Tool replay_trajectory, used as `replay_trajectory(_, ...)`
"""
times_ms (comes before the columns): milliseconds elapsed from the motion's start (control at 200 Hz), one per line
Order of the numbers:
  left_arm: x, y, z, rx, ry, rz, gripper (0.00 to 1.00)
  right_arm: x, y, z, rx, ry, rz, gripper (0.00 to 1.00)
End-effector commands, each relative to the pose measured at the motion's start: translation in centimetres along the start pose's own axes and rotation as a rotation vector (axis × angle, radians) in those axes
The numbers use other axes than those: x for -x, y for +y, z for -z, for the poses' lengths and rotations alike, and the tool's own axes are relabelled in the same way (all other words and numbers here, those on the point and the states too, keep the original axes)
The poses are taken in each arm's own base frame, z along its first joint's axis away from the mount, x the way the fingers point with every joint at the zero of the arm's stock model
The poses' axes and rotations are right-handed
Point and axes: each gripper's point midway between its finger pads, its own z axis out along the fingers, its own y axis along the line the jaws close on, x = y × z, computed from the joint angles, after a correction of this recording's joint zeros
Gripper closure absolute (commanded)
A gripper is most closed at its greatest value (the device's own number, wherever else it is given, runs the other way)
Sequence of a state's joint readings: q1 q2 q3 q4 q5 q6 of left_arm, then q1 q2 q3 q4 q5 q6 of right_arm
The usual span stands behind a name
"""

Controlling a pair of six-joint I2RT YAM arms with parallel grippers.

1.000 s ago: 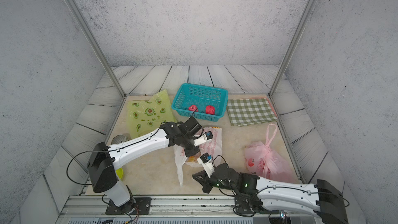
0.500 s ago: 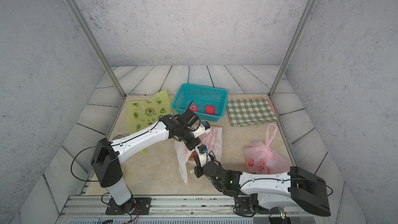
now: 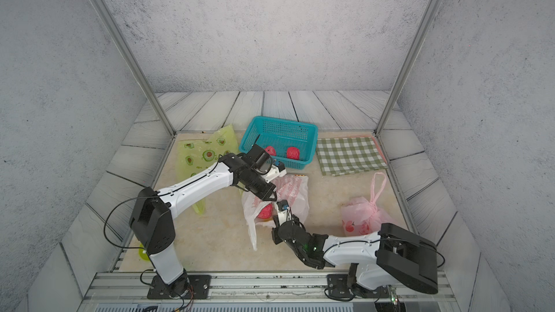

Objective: Untie the knot of a plastic bag & take out the apple
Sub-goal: Untie the plastic bag at the center of the board.

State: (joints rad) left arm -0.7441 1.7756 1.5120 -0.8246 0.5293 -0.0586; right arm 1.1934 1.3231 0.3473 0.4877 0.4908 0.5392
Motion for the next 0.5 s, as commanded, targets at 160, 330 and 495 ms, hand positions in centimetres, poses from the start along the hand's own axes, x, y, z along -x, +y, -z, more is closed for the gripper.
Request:
replay_trajectory(160,-0.6,-0.8,2.2,-0.003,-0.014,-0.028,1.00,1.0,-8.5,4.5,-0.351,-0.018,0.078,1.00)
replay_trajectory(330,-0.7,-1.4,2.1,-0.036,-0.010,-0.031,1.00,3.1,-10.7,7.3,-0.453,-0.034,0.097,1.00)
replay_trajectory(495,-0.7,-1.5,1.6,-0.057,-0.006,-0.024,1.00,4.8,0.2,7.8,0.201,-0.067,0.128,0.93)
